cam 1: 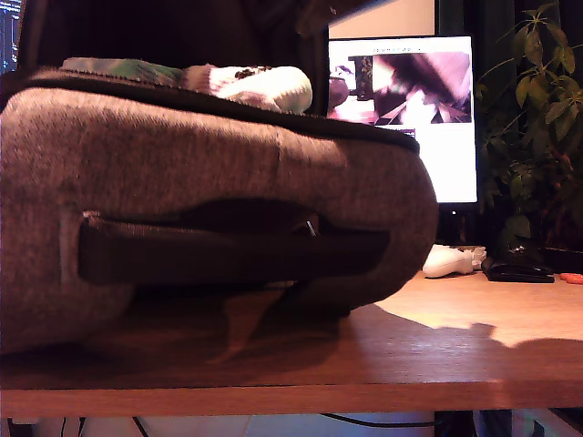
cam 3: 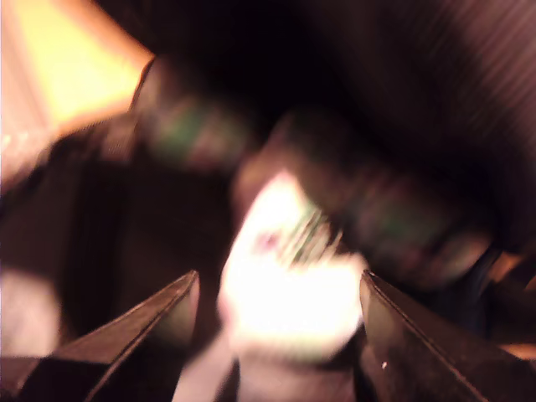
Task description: Pack the pair of socks inside the grey Google backpack
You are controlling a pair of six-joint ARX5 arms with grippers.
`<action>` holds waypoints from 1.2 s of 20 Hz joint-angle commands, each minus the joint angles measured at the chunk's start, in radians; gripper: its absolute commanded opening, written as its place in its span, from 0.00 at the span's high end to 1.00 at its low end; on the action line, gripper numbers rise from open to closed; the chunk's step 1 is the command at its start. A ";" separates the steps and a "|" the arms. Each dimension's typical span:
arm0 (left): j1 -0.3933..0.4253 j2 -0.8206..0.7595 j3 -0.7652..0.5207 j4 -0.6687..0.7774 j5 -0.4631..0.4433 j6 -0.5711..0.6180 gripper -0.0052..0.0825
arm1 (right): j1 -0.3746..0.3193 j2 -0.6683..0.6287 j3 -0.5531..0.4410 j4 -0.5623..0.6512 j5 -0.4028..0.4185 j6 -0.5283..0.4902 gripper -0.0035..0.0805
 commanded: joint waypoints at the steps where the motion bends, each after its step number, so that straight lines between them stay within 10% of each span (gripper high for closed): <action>1: 0.029 0.021 0.053 0.063 0.001 0.050 0.97 | 0.020 -0.069 -0.003 -0.008 -0.005 0.012 0.30; 9: 0.082 0.061 0.227 -0.005 0.061 0.012 0.97 | 0.026 -0.074 -0.003 -0.054 0.008 -0.005 0.35; 12: 0.082 0.061 0.236 -0.036 0.074 -0.024 0.97 | 0.011 -0.027 -0.003 -0.008 0.027 -0.014 0.93; 24: 0.082 0.061 0.236 -0.056 0.074 -0.023 0.97 | -0.098 0.149 0.023 0.175 -0.063 0.027 0.97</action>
